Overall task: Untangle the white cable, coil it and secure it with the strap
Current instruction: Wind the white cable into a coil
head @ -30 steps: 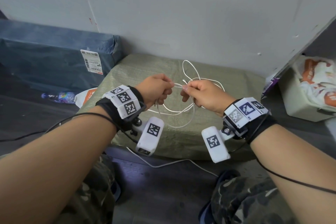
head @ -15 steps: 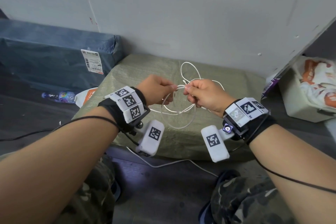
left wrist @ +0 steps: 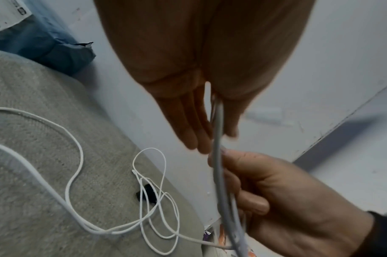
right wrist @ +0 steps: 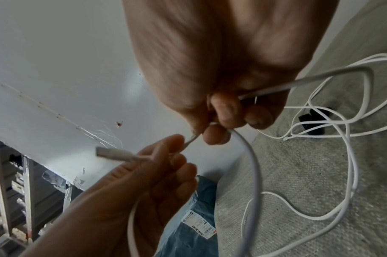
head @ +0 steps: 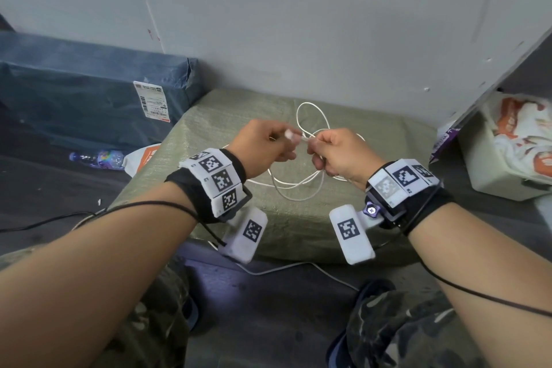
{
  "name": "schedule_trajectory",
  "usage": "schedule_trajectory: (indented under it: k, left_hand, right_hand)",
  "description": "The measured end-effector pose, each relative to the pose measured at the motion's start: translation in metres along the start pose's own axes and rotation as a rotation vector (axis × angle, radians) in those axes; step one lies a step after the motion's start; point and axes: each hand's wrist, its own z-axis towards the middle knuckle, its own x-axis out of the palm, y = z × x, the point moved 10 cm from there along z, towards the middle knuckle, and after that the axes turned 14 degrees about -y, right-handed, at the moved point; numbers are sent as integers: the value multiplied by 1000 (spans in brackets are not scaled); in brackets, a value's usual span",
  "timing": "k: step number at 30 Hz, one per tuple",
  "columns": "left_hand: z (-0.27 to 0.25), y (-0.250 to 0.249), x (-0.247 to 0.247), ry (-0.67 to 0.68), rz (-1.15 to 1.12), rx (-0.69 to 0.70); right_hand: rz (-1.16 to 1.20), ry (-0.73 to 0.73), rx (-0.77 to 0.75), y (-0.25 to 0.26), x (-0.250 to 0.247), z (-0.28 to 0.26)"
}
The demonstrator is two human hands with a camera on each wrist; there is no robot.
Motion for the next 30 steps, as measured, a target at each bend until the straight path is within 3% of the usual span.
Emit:
schedule_trajectory:
  k: [9, 11, 16, 19, 25, 30]
  left_hand:
    - [6, 48, -39, -381, -240, -410]
    - [5, 54, -42, -410, -196, -439]
    - [8, 50, -33, -228, 152, -306]
    - [5, 47, -26, -129, 218, -292]
    - [1, 39, -3, 56, 40, -307]
    - [-2, 23, 5, 128, -318, -334]
  right_hand:
    - [-32, 74, -170, 15, 9, -8]
    - [-36, 68, -203, 19, 10, -8]
    - [-41, 42, -232, 23, 8, -8]
    - [-62, -2, -244, 23, 1, -4]
    - [-123, -130, -228, 14, -20, 9]
    - [-191, -149, -173, 3, -27, 12]
